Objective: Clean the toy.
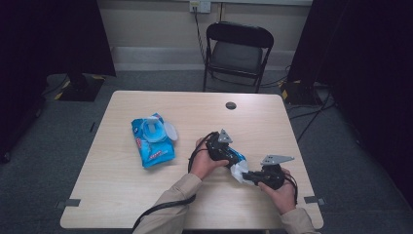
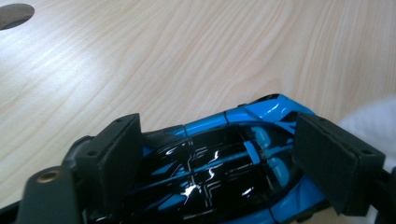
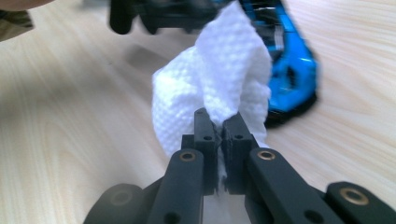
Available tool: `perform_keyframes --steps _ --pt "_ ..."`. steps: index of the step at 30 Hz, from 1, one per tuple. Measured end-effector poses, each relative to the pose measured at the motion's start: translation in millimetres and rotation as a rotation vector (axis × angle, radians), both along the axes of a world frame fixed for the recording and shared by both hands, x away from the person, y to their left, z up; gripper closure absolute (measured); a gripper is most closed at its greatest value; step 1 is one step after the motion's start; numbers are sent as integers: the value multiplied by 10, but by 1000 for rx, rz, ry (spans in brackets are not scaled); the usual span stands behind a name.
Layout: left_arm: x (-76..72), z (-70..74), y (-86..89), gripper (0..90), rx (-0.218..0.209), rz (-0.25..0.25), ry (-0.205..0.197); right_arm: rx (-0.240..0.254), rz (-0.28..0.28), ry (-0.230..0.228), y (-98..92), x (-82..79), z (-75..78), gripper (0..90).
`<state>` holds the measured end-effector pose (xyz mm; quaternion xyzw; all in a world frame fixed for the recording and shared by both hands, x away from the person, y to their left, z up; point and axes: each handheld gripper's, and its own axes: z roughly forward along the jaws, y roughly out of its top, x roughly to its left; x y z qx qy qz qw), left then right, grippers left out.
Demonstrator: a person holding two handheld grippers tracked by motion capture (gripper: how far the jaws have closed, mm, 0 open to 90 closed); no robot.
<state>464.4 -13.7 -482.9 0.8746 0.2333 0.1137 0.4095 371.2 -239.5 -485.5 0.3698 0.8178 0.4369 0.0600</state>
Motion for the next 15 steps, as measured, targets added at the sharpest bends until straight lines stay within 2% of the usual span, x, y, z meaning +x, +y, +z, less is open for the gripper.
perform_keyframes --steps 3,5,7,10,12,15 --pt "-17 33 46 171 4 -3 -17 3 -35 2 -110 31 13 869" --pt "-27 45 70 171 -1 3 3 0 -50 -1 -166 58 34 868" --pt "-35 48 90 169 9 -4 3 0 -68 -2 -214 93 69 869" --pt "-42 47 146 170 -5 10 4 12 -98 -9 -288 157 141 869" --pt "-47 46 152 169 13 -4 -11 12 -122 -17 -322 202 184 869" --pt "-52 47 129 153 18 -3 -8 13 -157 -23 -349 315 230 869"
